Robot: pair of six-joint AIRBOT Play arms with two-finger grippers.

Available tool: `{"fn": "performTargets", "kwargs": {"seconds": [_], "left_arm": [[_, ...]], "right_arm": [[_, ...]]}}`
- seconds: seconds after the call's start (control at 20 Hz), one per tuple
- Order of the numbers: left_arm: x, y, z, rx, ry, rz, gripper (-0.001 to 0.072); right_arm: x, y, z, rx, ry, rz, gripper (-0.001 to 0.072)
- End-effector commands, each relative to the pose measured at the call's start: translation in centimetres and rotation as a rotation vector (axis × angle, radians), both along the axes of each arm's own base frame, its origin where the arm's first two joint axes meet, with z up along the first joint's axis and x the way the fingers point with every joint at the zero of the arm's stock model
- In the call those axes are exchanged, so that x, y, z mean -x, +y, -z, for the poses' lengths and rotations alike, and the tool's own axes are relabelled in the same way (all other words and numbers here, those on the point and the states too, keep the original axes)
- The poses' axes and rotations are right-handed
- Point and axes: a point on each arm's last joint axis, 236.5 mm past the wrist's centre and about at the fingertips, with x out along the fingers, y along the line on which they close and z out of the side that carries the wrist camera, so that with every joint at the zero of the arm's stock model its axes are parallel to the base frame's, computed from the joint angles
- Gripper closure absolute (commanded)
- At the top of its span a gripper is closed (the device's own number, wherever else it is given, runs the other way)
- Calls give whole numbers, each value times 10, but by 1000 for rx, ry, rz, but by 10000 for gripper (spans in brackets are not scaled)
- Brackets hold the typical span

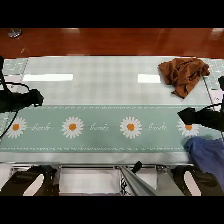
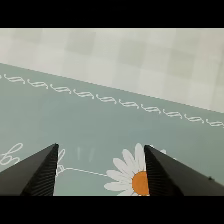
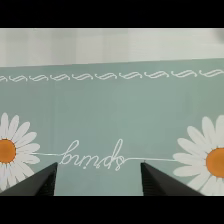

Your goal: Fold the shirts.

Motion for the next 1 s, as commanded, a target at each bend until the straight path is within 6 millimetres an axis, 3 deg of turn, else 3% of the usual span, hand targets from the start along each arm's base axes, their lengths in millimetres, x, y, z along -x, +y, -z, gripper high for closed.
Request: {"fn": "performTargets", "kwargs": {"seconds": [0.0,0.2,0.3,0.4,0.55,0.7,0.95], "left_arm": [[0,0,0,0,-1,-1,87],[0,-3,0,16,1,1,87],[1,-11,1,55,4,6,87],[1,-11,1,55,4,6,87],[1,-12,0,56,4,6,88],[-9,-11,-6,54,-46,9,88],[-41,-16,-34,68,-223,23,88]], "right_arm": [[-2,3,-3,-12,-14,-3,115],[-5,-10,-8,73,-37,-29,115],[-18,-36,-33,191,-113,2,115],[-35,-71,-72,313,-214,99,115],[-61,-105,-97,425,-206,153,104],[-108,-112,-92,409,-158,139,92],[-179,-118,-39,313,23,130,90]]}}
